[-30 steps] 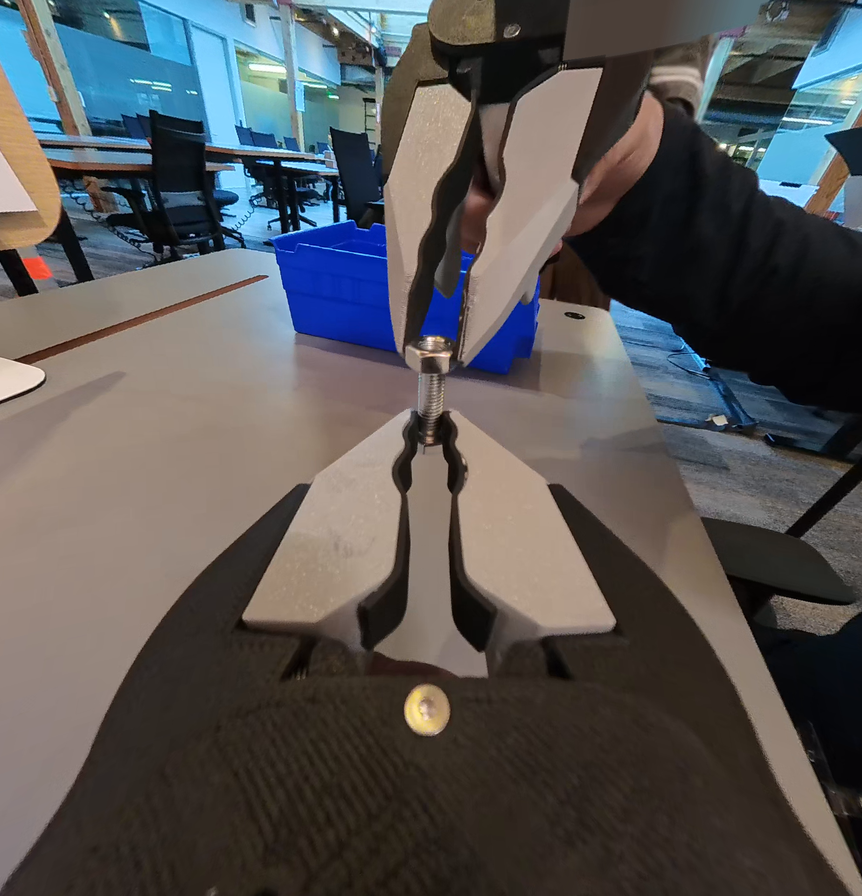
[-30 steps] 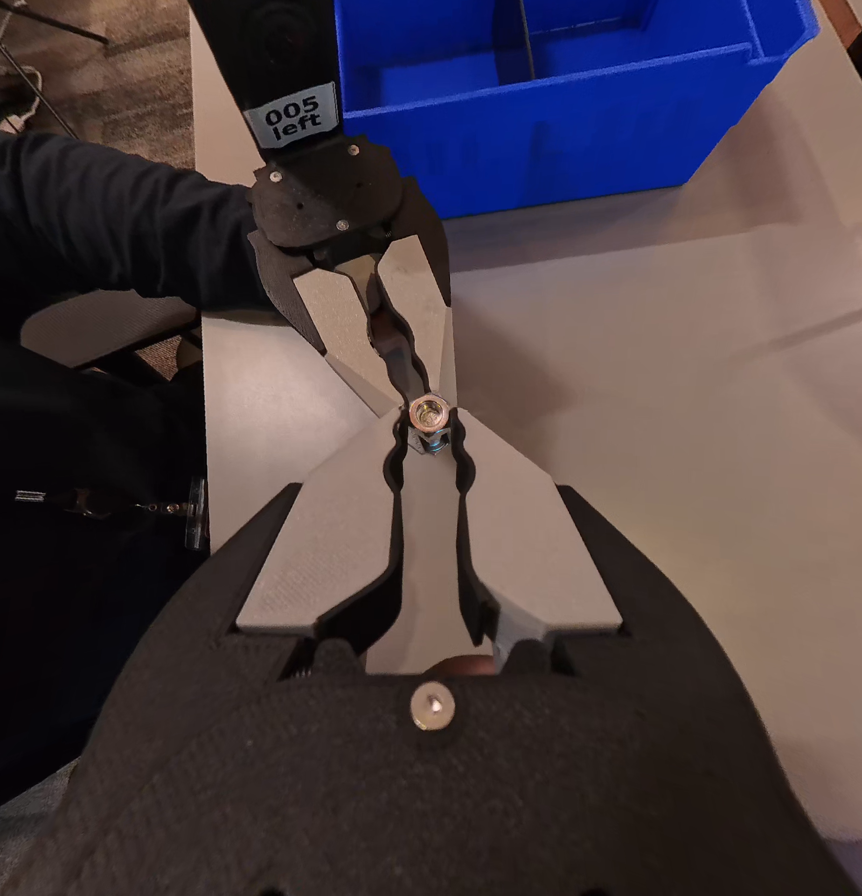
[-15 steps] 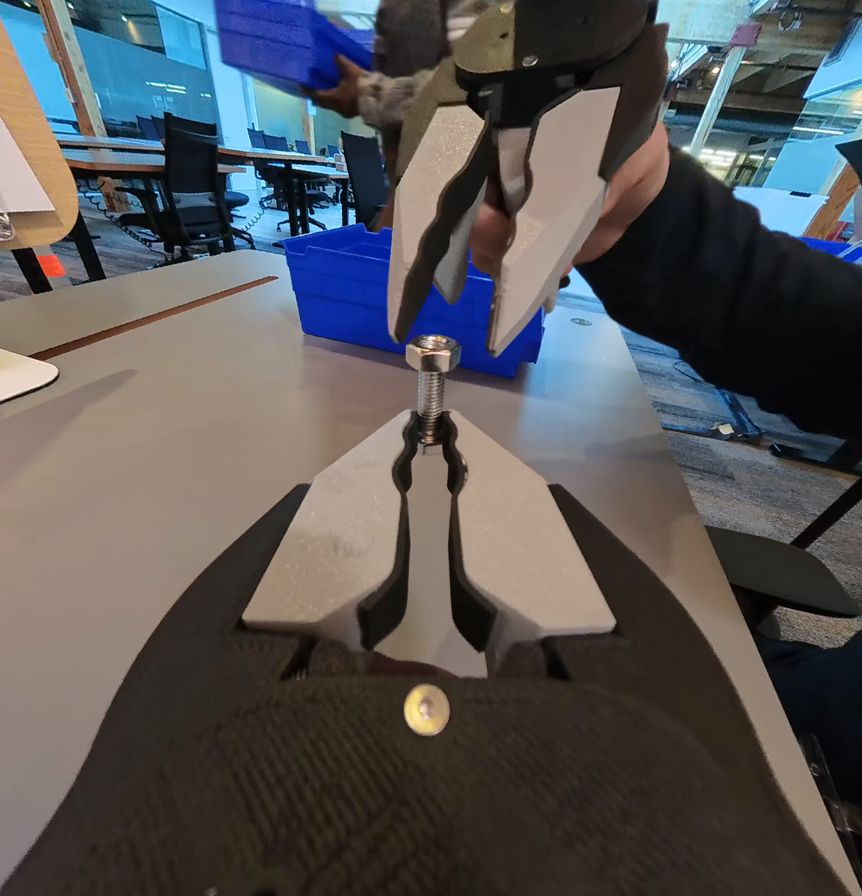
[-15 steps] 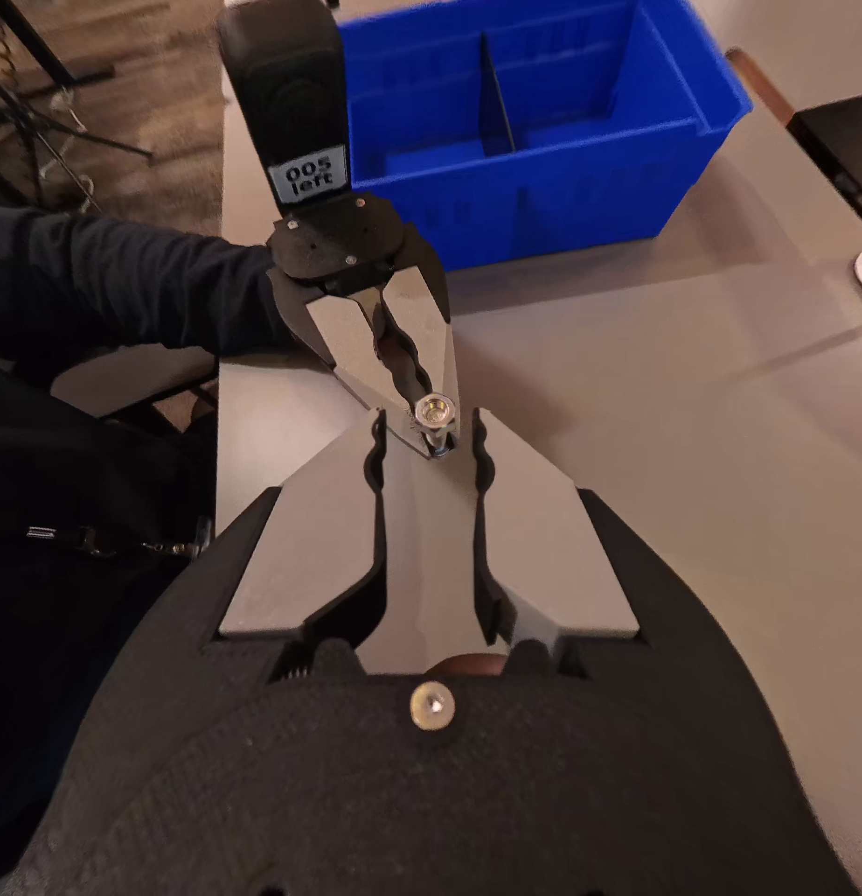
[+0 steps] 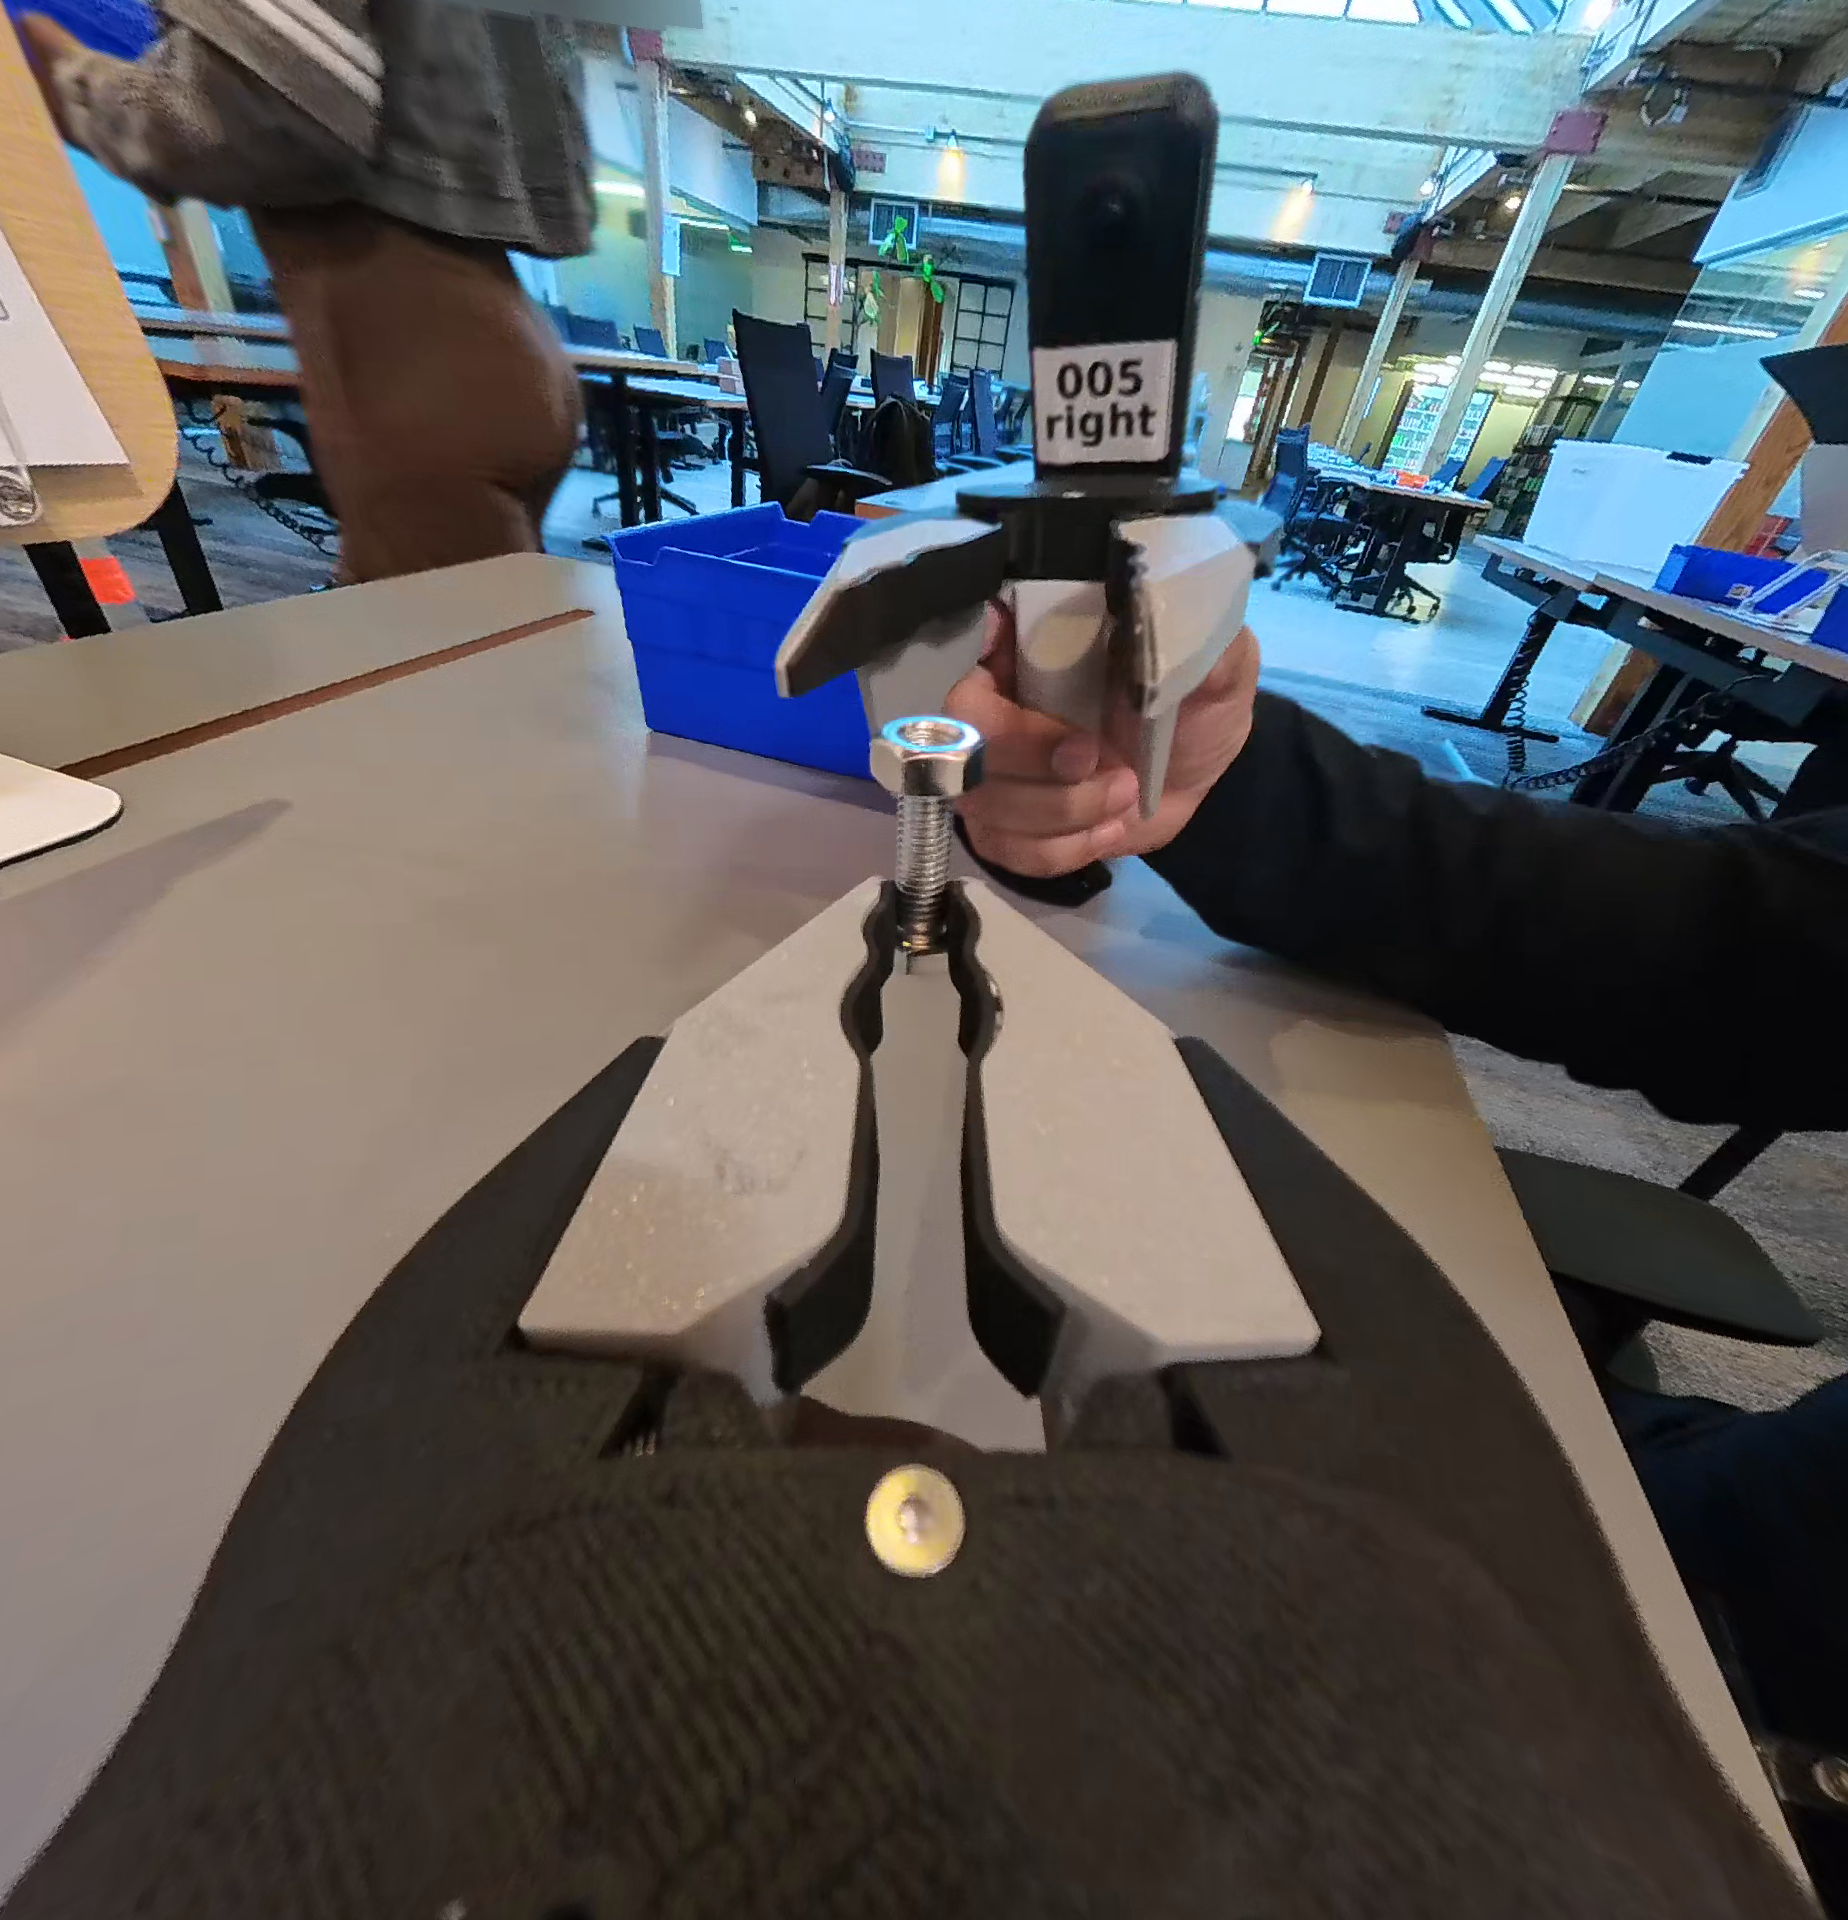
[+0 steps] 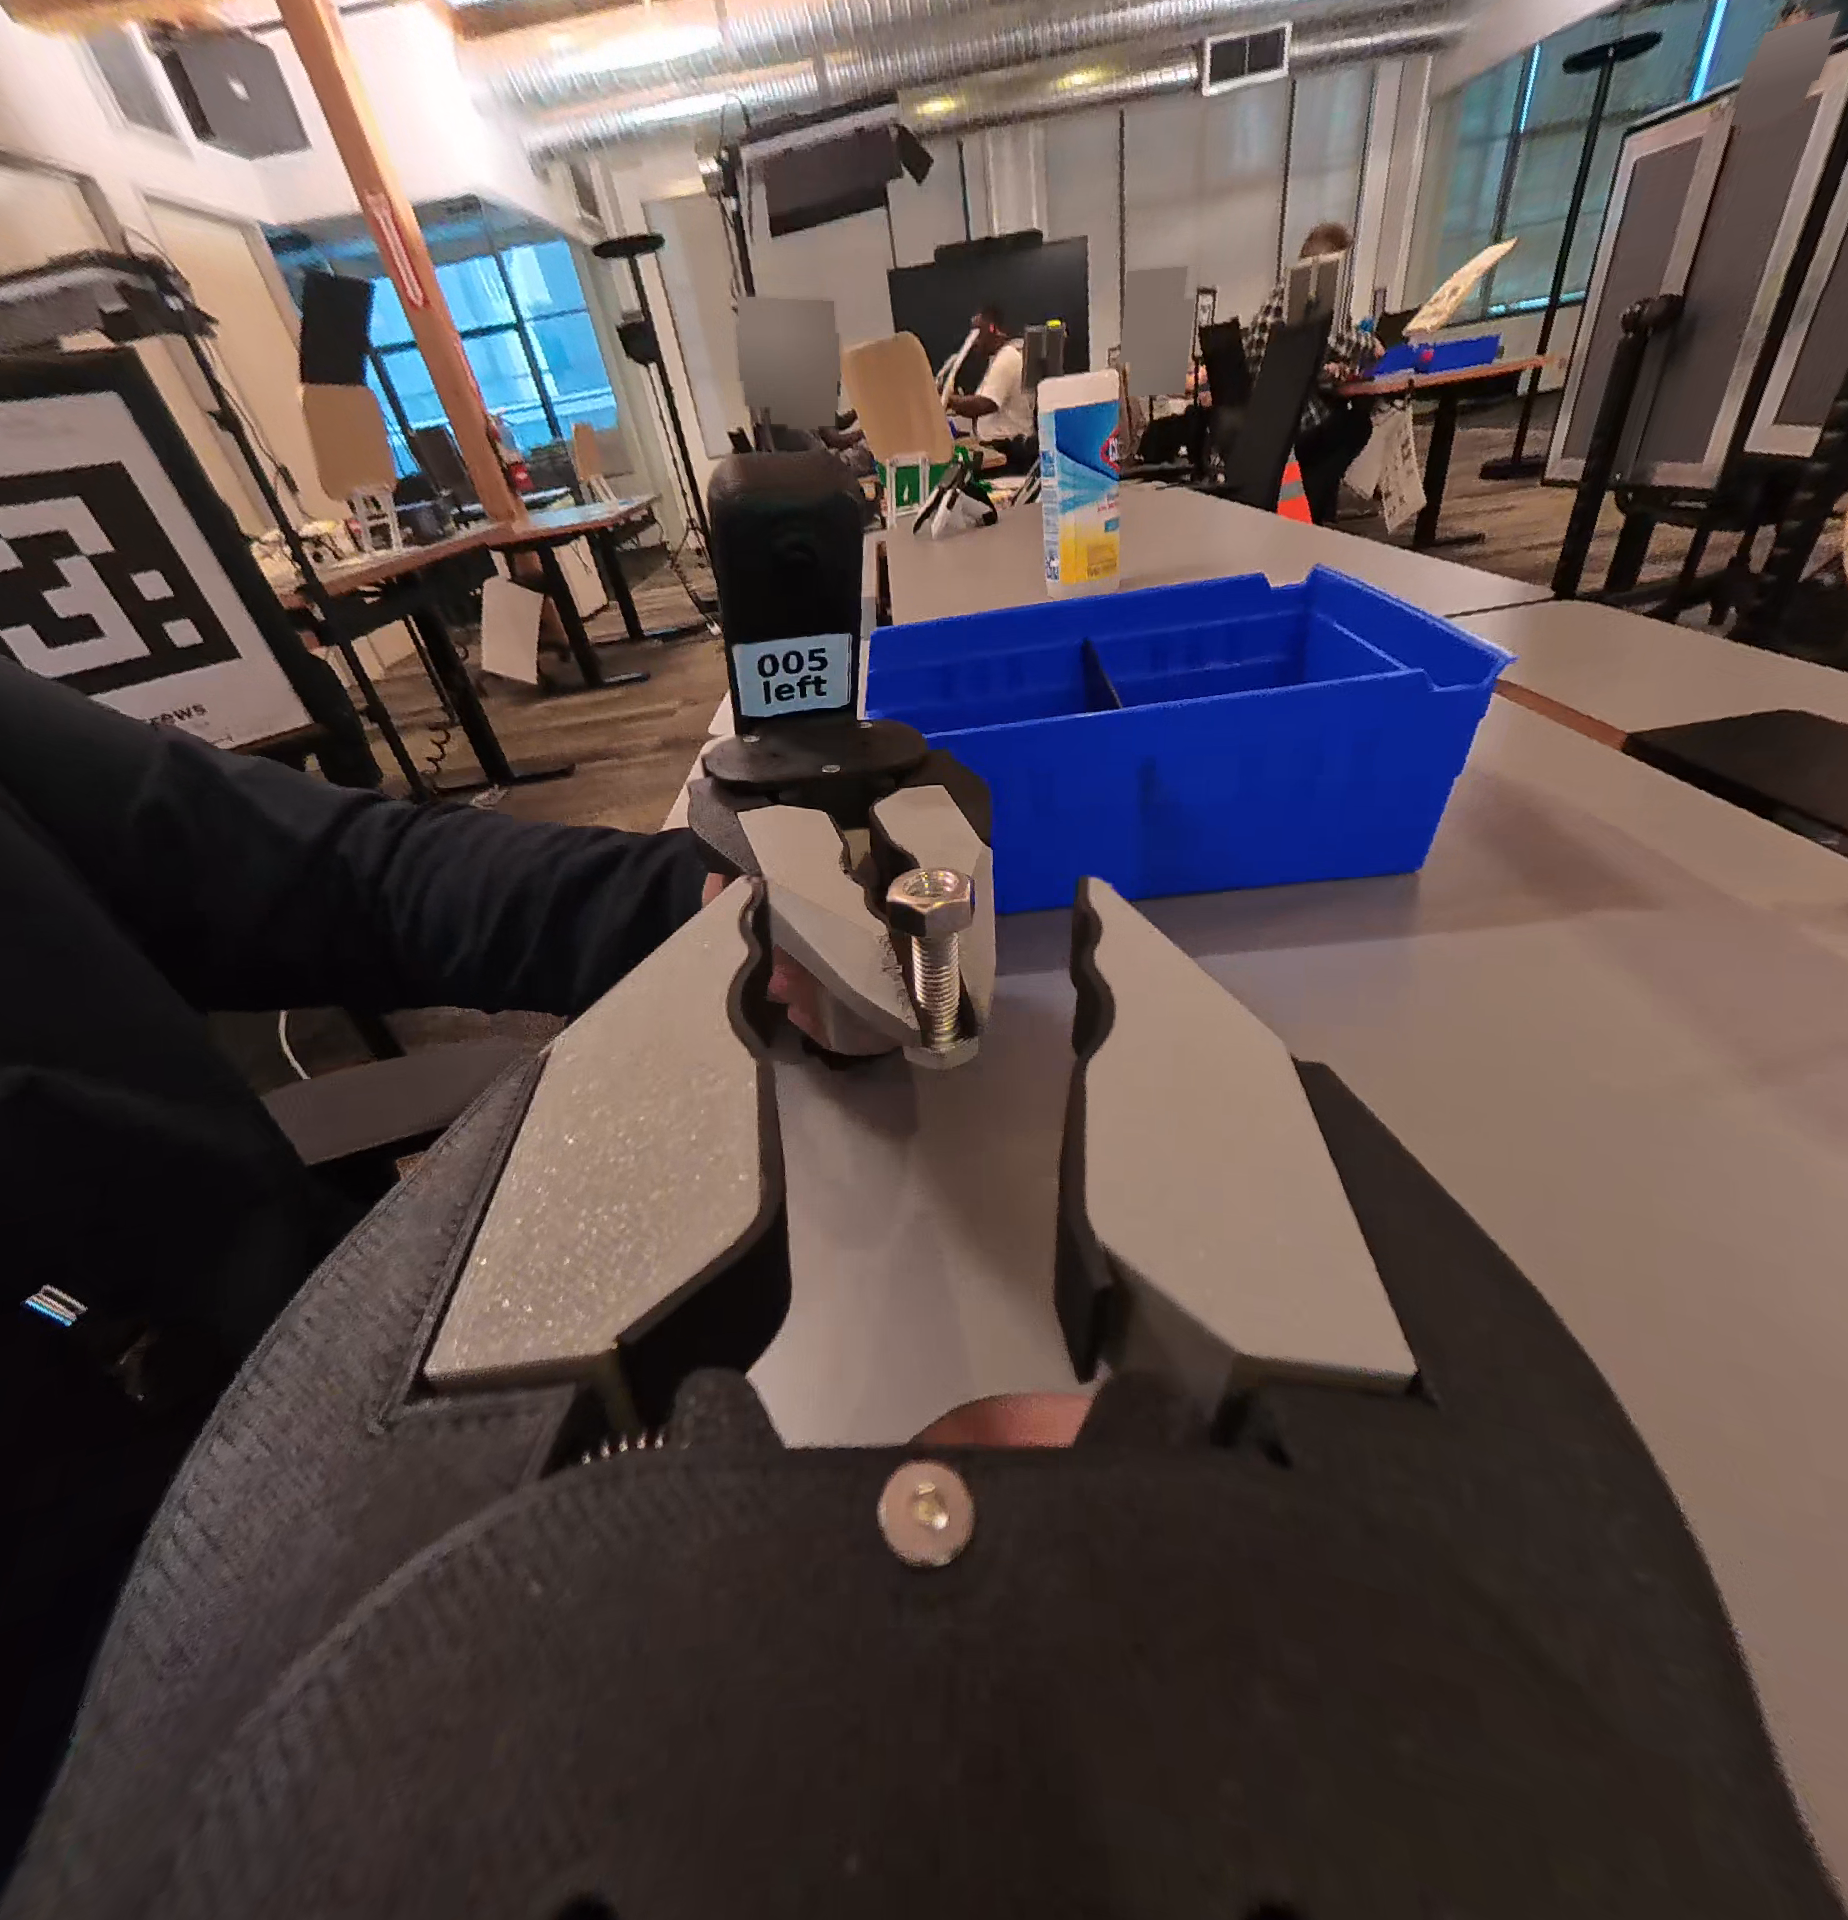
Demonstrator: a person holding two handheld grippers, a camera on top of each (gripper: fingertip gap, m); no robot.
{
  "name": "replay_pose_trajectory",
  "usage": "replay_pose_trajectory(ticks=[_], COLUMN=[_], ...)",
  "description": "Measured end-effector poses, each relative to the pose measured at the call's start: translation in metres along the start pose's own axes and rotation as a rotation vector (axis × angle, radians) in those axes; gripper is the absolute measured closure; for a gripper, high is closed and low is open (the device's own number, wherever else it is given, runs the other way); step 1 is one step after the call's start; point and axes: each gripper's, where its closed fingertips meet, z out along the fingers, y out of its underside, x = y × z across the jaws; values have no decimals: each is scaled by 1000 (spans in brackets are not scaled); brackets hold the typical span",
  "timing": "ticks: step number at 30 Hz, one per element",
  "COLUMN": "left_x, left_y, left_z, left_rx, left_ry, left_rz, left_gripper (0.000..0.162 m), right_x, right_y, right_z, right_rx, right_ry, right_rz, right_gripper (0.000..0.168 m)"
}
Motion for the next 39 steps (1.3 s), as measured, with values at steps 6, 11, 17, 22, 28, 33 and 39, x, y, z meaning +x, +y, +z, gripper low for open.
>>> replay_pose_trajectory(ticks=[6, 11, 17, 22, 28, 33, 39], left_x=[6, 8, 7, 8, 12, 13, 18], left_y=[-1, -1, -2, -2, -1, -1, 0], left_z=[2, 3, 2, 2, 2, 2, 3], left_rx=[5, 4, 17, 17, 19, 14, 9], left_ry=[29, 40, 34, 38, 65, 68, 93], left_rz=[-12, -17, -23, -14, -10, -8, -8], left_gripper=[155, 155, 155, 155, 155, 155, 155], right_x=[-9, -18, -21, -21, -23, -26, -27], right_y=[-2, -3, 1, -2, 1, 2, 5], right_z=[-1, 4, 9, 8, 9, 10, 13], right_rx=[36, 37, 18, 35, 26, 23, 8], right_ry=[-14, -32, -35, -24, -33, -43, -51], right_rz=[-40, -65, -72, -79, -70, -79, -83], right_gripper=[107, 105, 104, 106, 106, 106, 106])
